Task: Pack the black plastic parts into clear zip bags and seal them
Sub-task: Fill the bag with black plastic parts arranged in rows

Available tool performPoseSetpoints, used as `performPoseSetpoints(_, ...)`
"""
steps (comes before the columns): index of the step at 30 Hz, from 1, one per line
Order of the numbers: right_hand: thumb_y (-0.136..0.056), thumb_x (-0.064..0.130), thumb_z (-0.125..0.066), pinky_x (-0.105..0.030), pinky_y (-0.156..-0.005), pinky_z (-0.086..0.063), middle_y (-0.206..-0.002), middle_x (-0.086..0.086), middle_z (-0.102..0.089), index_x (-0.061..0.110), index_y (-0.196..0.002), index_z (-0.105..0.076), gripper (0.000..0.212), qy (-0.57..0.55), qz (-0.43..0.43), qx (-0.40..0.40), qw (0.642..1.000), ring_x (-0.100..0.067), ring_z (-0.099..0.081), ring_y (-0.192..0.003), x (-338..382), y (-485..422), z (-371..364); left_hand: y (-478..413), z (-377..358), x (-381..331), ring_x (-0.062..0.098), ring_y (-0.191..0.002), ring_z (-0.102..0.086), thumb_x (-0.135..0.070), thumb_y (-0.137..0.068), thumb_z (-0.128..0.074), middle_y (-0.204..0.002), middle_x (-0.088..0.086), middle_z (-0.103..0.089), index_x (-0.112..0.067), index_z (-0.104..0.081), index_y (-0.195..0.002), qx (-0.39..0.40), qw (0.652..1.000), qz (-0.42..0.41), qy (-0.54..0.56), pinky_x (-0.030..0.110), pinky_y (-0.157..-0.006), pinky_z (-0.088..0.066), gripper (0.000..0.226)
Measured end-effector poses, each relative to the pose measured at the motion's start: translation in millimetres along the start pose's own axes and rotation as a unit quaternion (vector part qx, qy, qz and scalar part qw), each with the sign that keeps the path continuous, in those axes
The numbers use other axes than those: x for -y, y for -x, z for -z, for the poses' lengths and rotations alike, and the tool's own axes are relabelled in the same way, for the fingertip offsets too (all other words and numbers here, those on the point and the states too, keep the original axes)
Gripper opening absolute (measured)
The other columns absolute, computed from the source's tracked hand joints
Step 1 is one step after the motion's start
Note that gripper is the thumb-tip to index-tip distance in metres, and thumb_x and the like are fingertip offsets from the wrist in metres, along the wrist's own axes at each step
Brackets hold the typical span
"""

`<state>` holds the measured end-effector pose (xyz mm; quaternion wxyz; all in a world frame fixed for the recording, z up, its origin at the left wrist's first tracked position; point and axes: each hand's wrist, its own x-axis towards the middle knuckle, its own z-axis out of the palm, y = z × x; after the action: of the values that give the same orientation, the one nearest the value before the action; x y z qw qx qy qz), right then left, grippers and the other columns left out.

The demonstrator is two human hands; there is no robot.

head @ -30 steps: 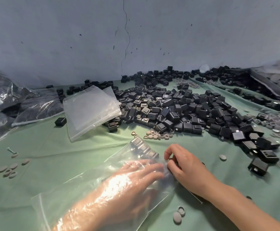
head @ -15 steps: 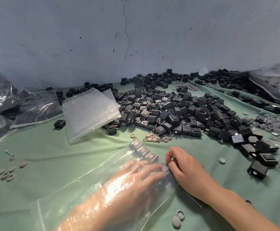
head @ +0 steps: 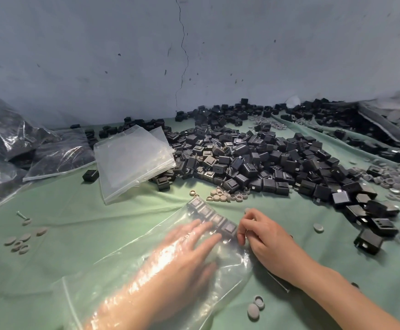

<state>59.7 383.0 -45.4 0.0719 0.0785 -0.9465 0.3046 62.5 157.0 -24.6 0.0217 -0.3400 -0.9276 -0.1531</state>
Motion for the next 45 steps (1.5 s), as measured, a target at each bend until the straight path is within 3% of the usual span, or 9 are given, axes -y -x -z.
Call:
performPoseSetpoints(4,-0.1,0.009,-0.041,-0.029,-0.079,-0.043,-0.098,0.017,-0.048,0.035,-0.07,-0.054,0.042,0.002,0.0,-0.002,1.0,-0.004,-0.052,-0.098,-2.5,2.4,-0.5,26.1,24.0,33.0,-0.016,-0.128,-0.031,-0.051,-0.1,-0.039,-0.147,-0.027,-0.032,-0.049,-0.034,-0.14,-0.059,0.996,0.062,-0.001,0.008,-0.108,-0.027,0.041)
performPoseSetpoints(10,-0.099,0.01,-0.042,-0.017,-0.07,-0.033,-0.096,0.018,-0.047,0.041,-0.07,-0.05,0.043,0.015,0.015,-0.012,1.0,-0.002,-0.05,-0.091,-3.5,0.3,-4.4,26.0,3.5,32.3,0.02,-0.134,-0.046,-0.04,-0.098,-0.055,-0.143,0.003,-0.05,-0.021,-0.053,-0.137,-0.08,0.965,0.206,0.14,0.03,-0.108,-0.035,0.043)
performPoseSetpoints(15,-0.099,0.008,-0.042,-0.022,-0.072,-0.034,-0.096,0.019,-0.047,0.042,-0.069,-0.05,0.046,0.014,0.015,-0.002,1.0,-0.002,-0.049,-0.089,-3.6,-1.0,-1.8,20.4,-1.9,19.5,-0.014,-0.126,-0.038,-0.047,-0.098,-0.039,-0.13,-0.035,-0.037,-0.053,-0.026,-0.134,0.034,0.961,0.111,0.25,0.0,-0.101,-0.024,0.038)
performPoseSetpoints(19,-0.099,0.008,-0.041,-0.016,-0.068,-0.034,-0.098,0.02,-0.048,0.04,-0.07,-0.054,0.045,0.012,0.012,0.01,1.0,0.004,-0.048,-0.087,-1.6,0.3,2.2,17.6,-3.4,1.7,0.004,-0.085,-0.056,-0.011,-0.098,-0.049,-0.097,-0.007,-0.058,-0.029,-0.046,-0.127,0.043,0.923,0.089,0.373,0.025,-0.081,-0.048,0.034)
performPoseSetpoints(28,-0.098,0.005,-0.043,-0.021,-0.072,-0.04,-0.097,0.02,-0.049,0.034,-0.075,-0.062,0.042,-0.003,0.002,0.021,1.0,0.002,-0.049,-0.088,-1.5,0.7,6.9,16.5,4.7,-9.3,0.003,-0.099,-0.055,-0.007,-0.096,-0.056,-0.1,-0.016,-0.054,-0.032,-0.054,-0.127,-0.08,0.963,0.036,0.254,0.011,-0.083,-0.043,0.04)
performPoseSetpoints(34,-0.097,0.005,-0.043,-0.021,-0.074,-0.04,-0.097,0.022,-0.049,0.04,-0.071,-0.059,0.047,-0.015,-0.001,0.023,1.0,0.001,-0.05,-0.09,-3.4,-0.7,6.3,10.1,-0.3,1.1,0.02,-0.086,-0.058,0.007,-0.094,-0.055,-0.093,0.005,-0.057,-0.006,-0.057,-0.101,-0.049,0.906,0.053,0.417,0.037,-0.084,-0.047,0.015)
performPoseSetpoints(37,-0.097,0.005,-0.043,-0.026,-0.078,-0.044,-0.098,0.021,-0.049,0.039,-0.07,-0.059,0.047,-0.017,-0.002,0.023,1.0,-0.002,-0.051,-0.089,-3.8,0.0,6.6,14.1,-4.2,1.4,0.013,-0.087,-0.058,-0.006,-0.091,-0.062,-0.093,0.0,-0.058,-0.012,-0.054,-0.09,-0.03,0.887,0.058,0.458,0.026,-0.081,-0.049,0.01)
performPoseSetpoints(41,-0.098,0.006,-0.043,-0.028,-0.08,-0.045,-0.099,0.02,-0.05,0.04,-0.07,-0.059,0.047,-0.015,-0.002,0.023,1.0,-0.004,-0.052,-0.09,-2.8,0.6,7.3,27.5,1.0,17.7,-0.008,-0.117,-0.04,-0.056,-0.085,-0.055,-0.117,-0.035,-0.043,-0.046,-0.053,-0.098,-0.015,0.994,0.042,0.104,0.019,-0.093,-0.04,0.016)
performPoseSetpoints(45,-0.097,0.004,-0.043,-0.025,-0.075,-0.042,-0.096,0.02,-0.049,0.04,-0.07,-0.058,0.048,-0.013,-0.001,0.026,1.0,-0.002,-0.051,-0.086,-2.3,0.0,7.8,23.8,14.3,19.2,-0.009,-0.106,-0.051,-0.051,-0.091,-0.057,-0.108,-0.026,-0.054,-0.044,-0.052,-0.113,-0.03,0.987,0.029,0.152,0.012,-0.09,-0.041,0.024)
